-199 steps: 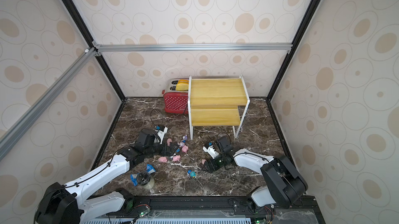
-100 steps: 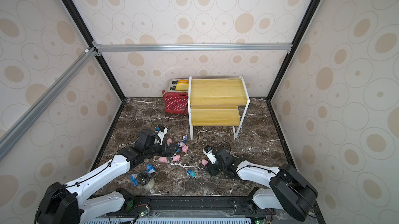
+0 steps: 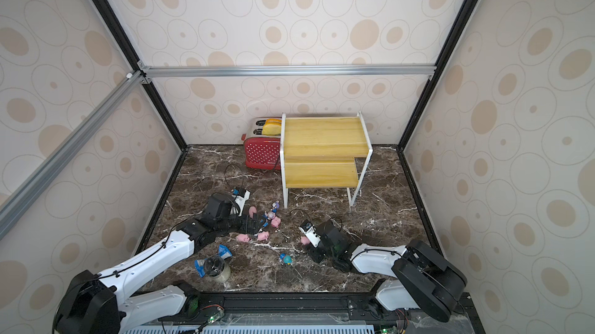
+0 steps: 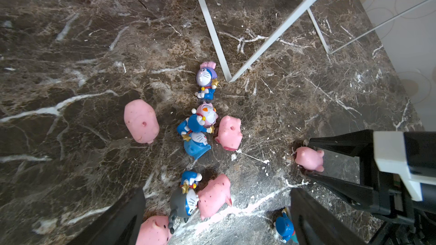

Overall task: Organize plastic toys on shelves
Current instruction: Pick up the plastic toy at the center of the board, then place the plastic toy on the shelf.

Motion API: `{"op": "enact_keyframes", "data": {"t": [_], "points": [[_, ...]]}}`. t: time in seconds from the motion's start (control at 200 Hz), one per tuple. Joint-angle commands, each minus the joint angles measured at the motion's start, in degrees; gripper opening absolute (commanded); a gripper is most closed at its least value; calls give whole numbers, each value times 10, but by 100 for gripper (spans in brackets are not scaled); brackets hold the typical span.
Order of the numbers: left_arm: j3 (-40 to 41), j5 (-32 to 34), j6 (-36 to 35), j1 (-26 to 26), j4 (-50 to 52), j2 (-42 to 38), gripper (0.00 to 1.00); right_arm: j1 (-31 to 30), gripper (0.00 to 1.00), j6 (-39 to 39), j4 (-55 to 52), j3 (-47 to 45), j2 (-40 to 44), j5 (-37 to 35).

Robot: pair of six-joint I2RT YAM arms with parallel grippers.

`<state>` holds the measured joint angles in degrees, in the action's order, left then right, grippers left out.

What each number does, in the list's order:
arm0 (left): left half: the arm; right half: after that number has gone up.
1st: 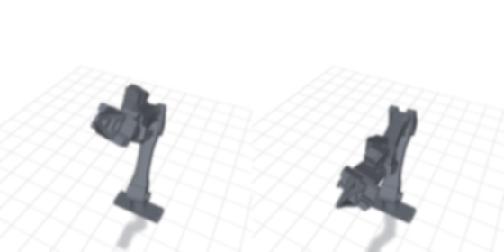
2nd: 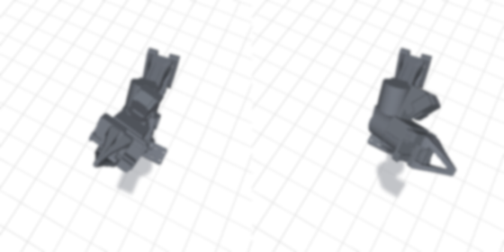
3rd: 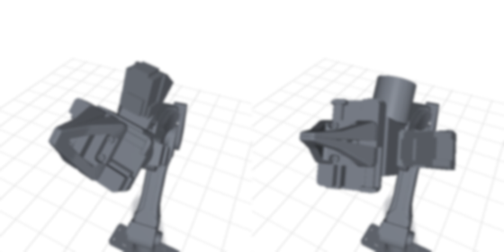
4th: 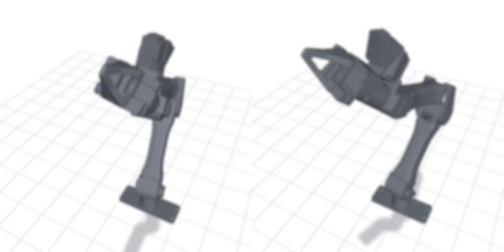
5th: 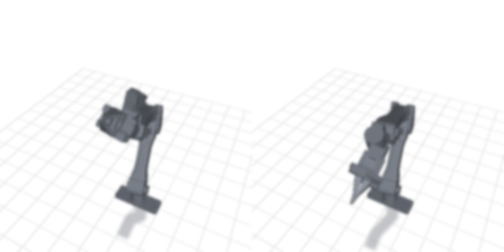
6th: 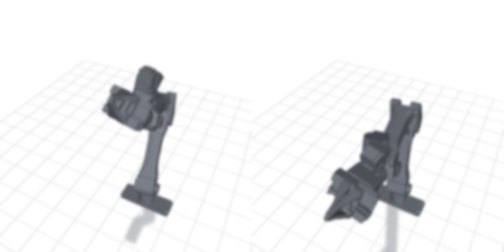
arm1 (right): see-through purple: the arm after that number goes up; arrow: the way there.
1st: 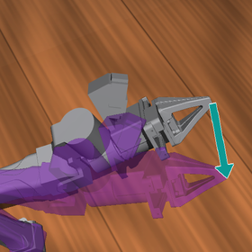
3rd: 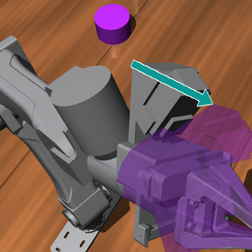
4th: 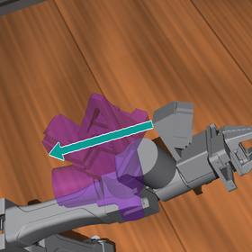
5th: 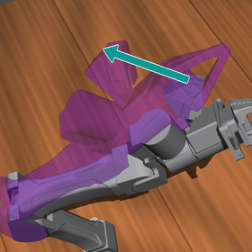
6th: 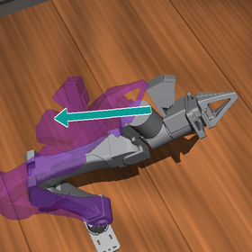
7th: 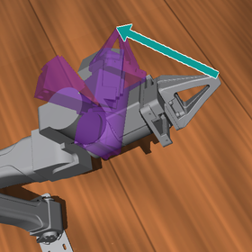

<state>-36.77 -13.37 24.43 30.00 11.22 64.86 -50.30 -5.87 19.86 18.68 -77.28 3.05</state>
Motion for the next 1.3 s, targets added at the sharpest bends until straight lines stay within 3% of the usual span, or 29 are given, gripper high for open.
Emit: {"op": "enact_keyframes", "data": {"t": [0.0, 0.331, 0.526, 0.696, 1.297], "points": [[-3, 8, -15, 4, 3, 5, 99, -4, 49, 9, 21, 2, -10, -4], [-9, 28, -25, 4, -6, -32, 99, -4, 23, -5, -82, 32, 68, -31], [-49, 58, -50, 4, 0, -68, 99, -3, 25, -4, -173, 126, 111, -75], [-97, 70, -72, 4, 16, -74, 99, 10, 24, -3, -176, 212, 93, -100], [-110, 58, -72, 4, 30, -92, 99, 54, 27, -14, -10, 321, -52, -139]]}}
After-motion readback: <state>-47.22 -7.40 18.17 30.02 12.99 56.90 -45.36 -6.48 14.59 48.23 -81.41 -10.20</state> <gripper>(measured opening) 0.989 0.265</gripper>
